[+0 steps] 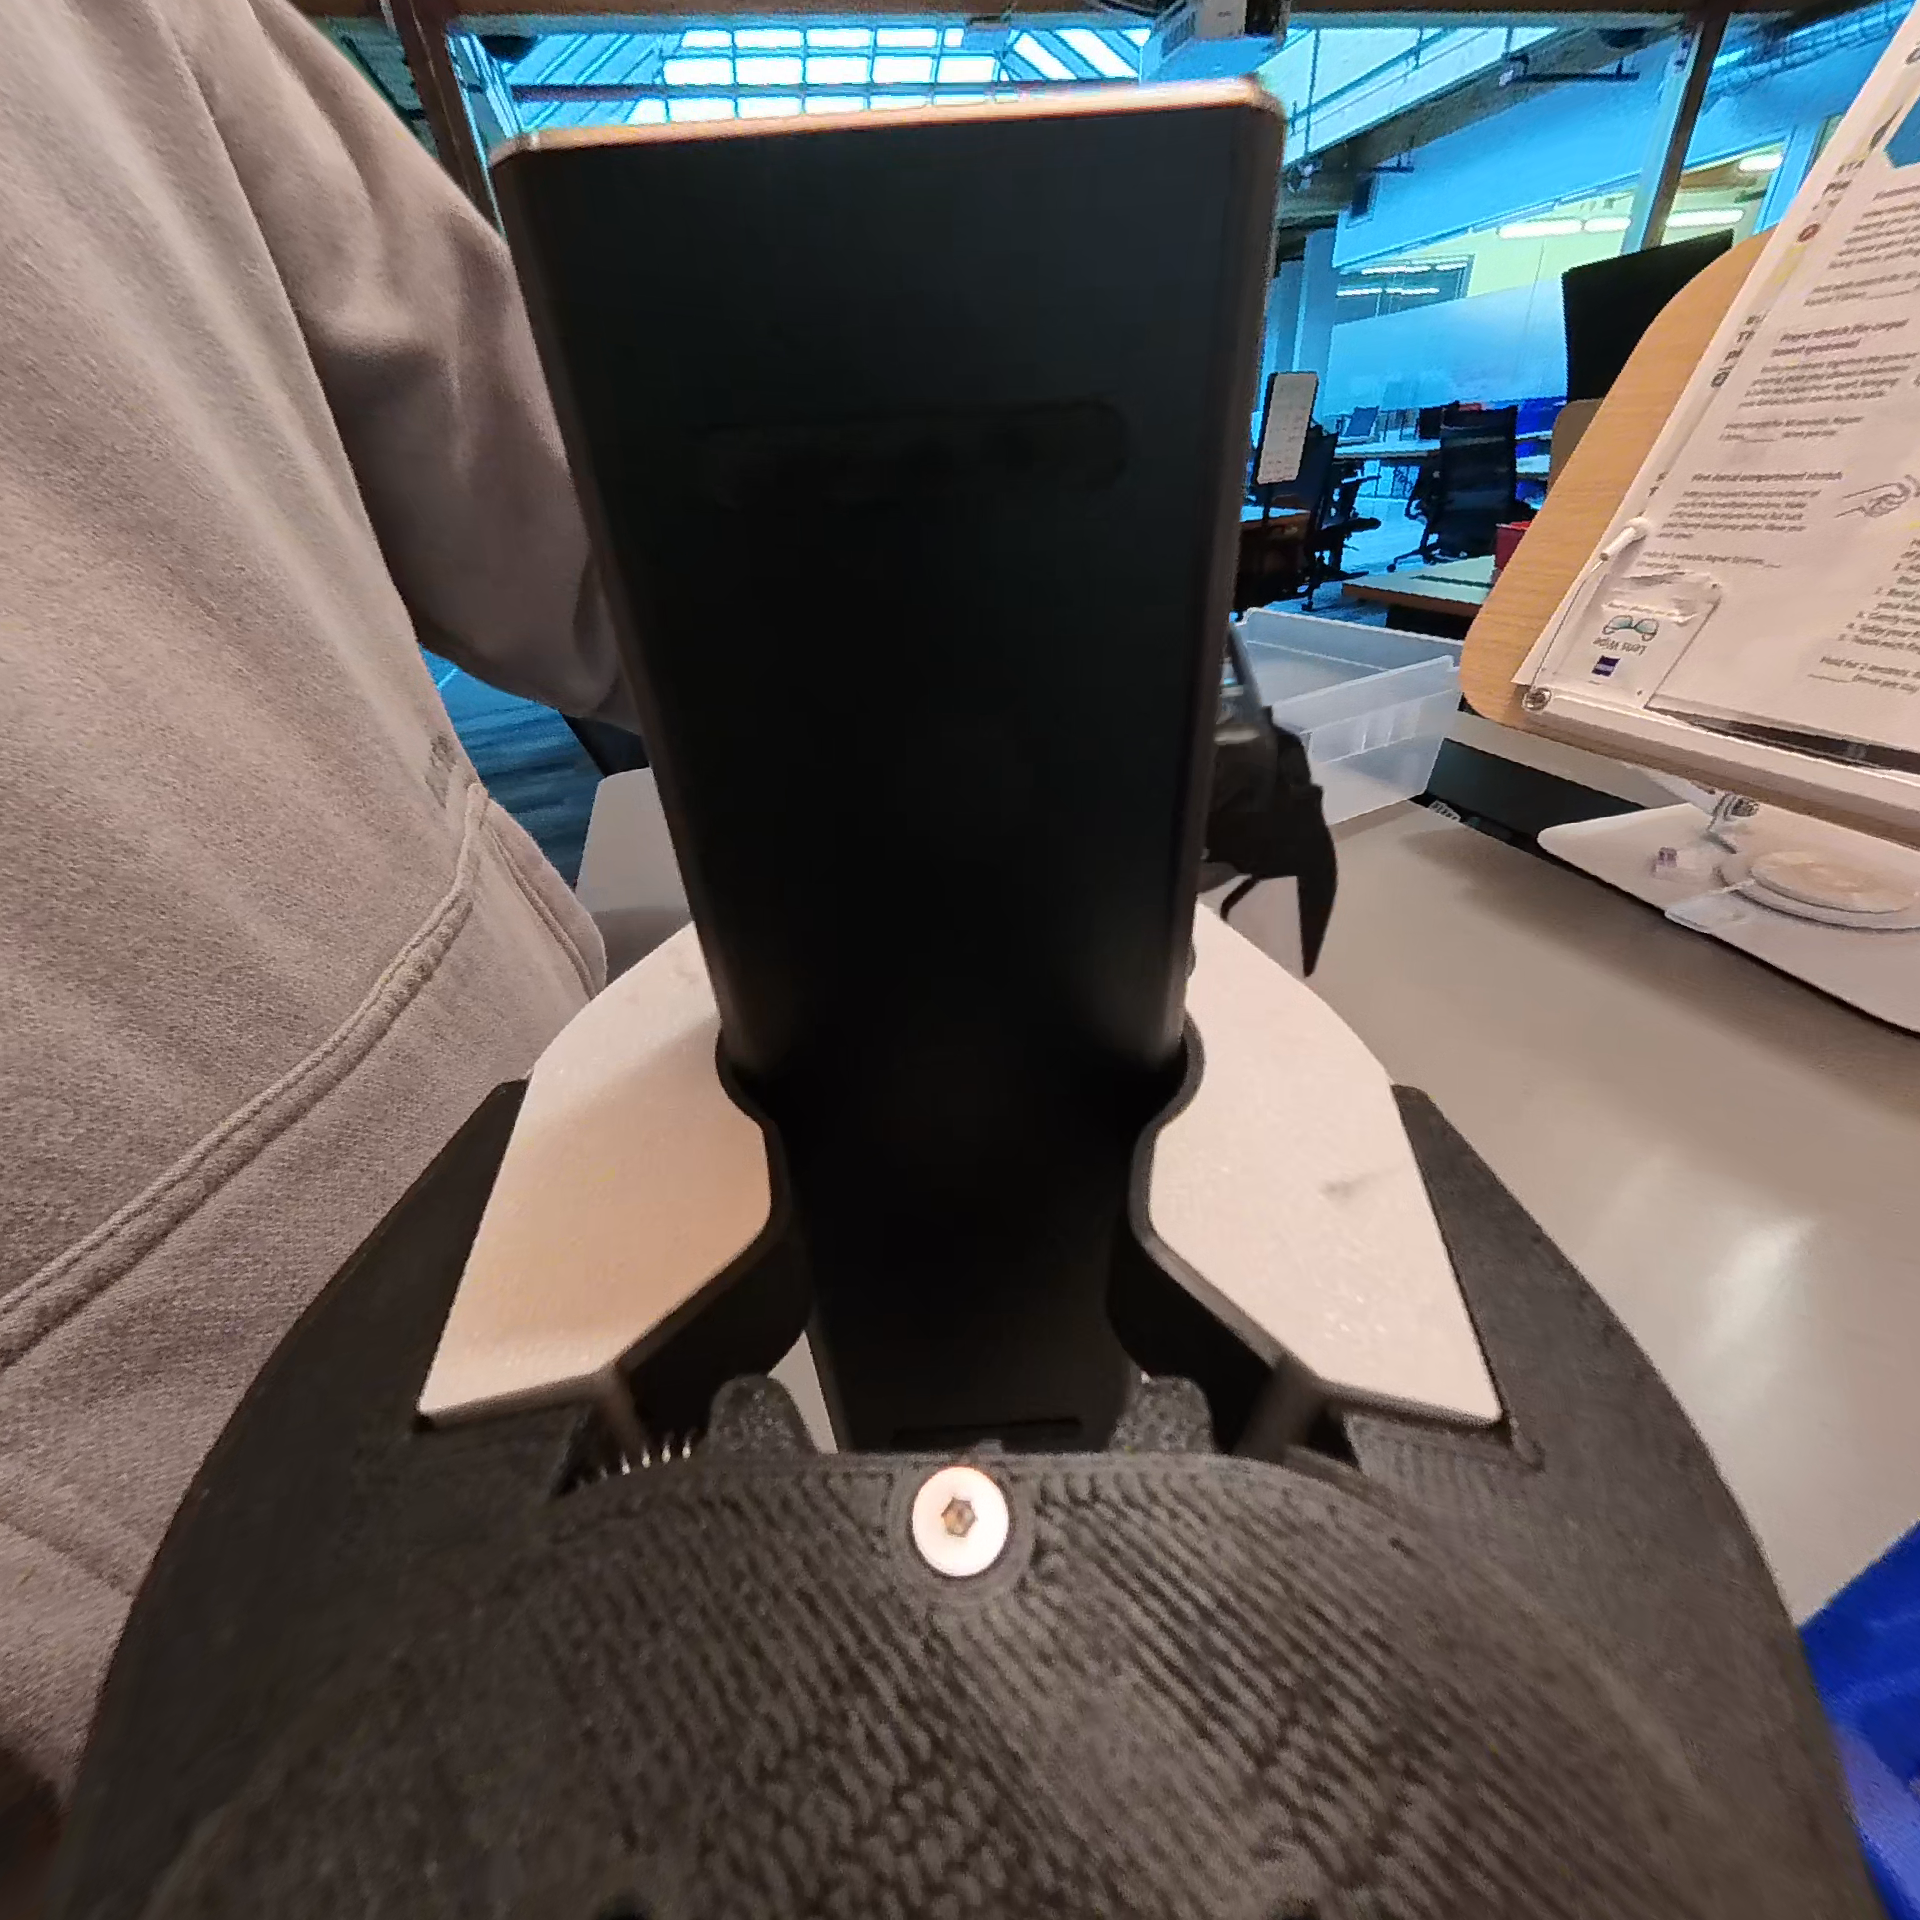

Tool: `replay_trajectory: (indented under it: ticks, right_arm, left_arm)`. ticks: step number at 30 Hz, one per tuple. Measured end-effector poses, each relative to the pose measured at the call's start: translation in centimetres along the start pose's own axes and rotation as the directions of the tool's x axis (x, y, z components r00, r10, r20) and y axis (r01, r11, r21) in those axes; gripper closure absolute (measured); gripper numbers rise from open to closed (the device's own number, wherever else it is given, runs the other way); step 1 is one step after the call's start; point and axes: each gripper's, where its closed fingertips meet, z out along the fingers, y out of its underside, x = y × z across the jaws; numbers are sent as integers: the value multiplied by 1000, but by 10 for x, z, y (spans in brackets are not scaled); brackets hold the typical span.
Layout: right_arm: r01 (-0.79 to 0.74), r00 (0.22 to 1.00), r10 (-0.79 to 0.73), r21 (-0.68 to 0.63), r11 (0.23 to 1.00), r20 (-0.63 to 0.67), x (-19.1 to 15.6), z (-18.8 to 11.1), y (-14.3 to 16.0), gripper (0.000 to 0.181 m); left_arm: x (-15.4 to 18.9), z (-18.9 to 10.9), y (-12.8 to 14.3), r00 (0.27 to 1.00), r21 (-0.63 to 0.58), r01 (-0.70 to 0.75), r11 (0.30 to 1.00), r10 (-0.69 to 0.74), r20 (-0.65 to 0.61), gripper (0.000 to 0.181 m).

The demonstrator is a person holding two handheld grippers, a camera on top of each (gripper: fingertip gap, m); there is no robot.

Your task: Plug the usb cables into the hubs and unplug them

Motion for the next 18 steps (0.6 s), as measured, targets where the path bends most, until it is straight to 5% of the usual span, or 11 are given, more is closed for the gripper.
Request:
replay_trajectory:
  ticks: [2,6,8,12,18]
  right_arm:
    - [2,1000,-2,1,1000,-4,1,-1,0,108]
    - [1,1000,-1,3,1000,2,1,1,-1,108]
    - [4,1000,-4,0,1000,11,1,4,-1,108]
    - [4,1000,-3,-7,1000,26,0,6,1,108]
    - [3,999,-3,-8,1000,44,0,8,0,108]
  left_arm:
    - [-8,0,8,964,-65,263,963,-261,43,164]
    - [-9,-3,13,734,-27,678,734,-674,83,161]
    - [-2,-4,2,709,49,704,709,-705,11,159]
    - [-7,-15,-4,788,203,594,778,-614,48,154]
    - [-2,-4,6,817,158,555,817,-571,83,153]
